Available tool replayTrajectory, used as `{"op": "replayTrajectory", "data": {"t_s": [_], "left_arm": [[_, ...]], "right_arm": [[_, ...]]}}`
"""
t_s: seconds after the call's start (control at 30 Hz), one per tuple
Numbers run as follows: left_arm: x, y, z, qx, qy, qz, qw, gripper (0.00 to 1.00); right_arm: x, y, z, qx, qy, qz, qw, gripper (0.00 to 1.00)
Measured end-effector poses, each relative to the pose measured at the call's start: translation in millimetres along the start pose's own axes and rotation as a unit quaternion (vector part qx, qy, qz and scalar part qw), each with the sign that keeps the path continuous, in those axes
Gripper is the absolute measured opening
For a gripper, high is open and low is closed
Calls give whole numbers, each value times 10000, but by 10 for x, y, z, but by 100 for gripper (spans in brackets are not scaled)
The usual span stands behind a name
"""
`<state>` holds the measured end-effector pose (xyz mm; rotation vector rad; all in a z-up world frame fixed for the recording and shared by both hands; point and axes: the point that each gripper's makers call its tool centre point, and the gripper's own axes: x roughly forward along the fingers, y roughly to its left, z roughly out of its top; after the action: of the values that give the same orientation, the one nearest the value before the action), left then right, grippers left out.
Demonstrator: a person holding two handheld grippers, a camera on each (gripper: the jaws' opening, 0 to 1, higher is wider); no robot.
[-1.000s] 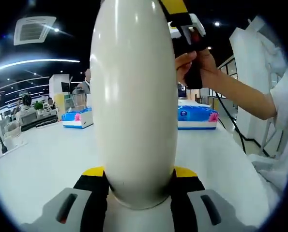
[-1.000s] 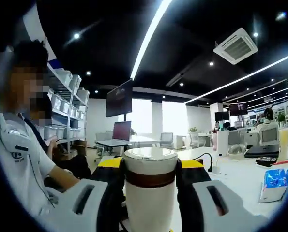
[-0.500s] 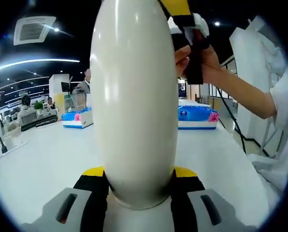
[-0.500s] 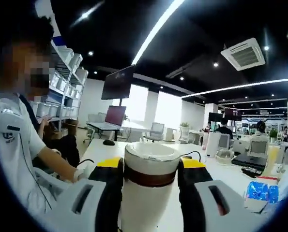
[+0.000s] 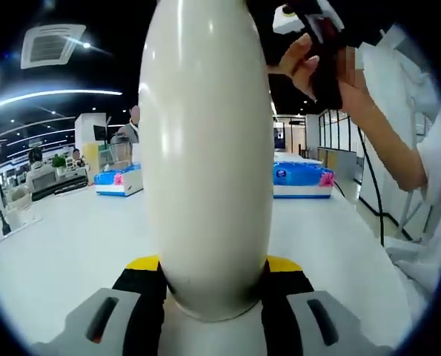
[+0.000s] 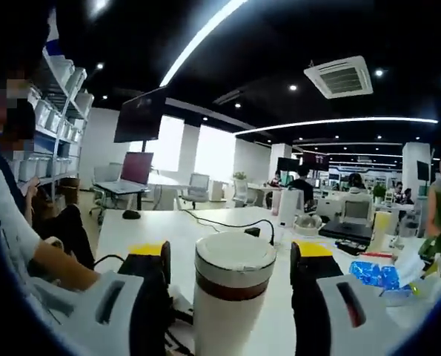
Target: Grasp the water cup twist off the cup lid place the cup lid on the table
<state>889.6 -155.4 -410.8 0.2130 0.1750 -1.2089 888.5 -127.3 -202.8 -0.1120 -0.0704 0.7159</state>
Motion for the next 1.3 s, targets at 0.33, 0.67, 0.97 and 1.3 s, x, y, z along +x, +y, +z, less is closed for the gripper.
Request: {"op": "replayTrajectory", "data": {"t_s": [0.33, 0.67, 0.97, 1.3], "left_arm": [[4, -8, 1, -1, 0, 1, 10000, 51], [-2, -6, -5, -3, 3, 0, 10000, 51], [-14, -8, -9, 11, 4, -1, 10000, 51], [-43, -41, -25, 29, 52, -48, 10000, 51]], "right_arm": [[-60, 16, -83, -3, -193, -1828, 9830, 94], [-138, 67, -256, 185, -385, -2607, 9645, 95], [-143, 46, -135, -20, -457, -2743, 9606, 93], [-209, 71, -157, -47, -408, -2749, 9606, 92]]}}
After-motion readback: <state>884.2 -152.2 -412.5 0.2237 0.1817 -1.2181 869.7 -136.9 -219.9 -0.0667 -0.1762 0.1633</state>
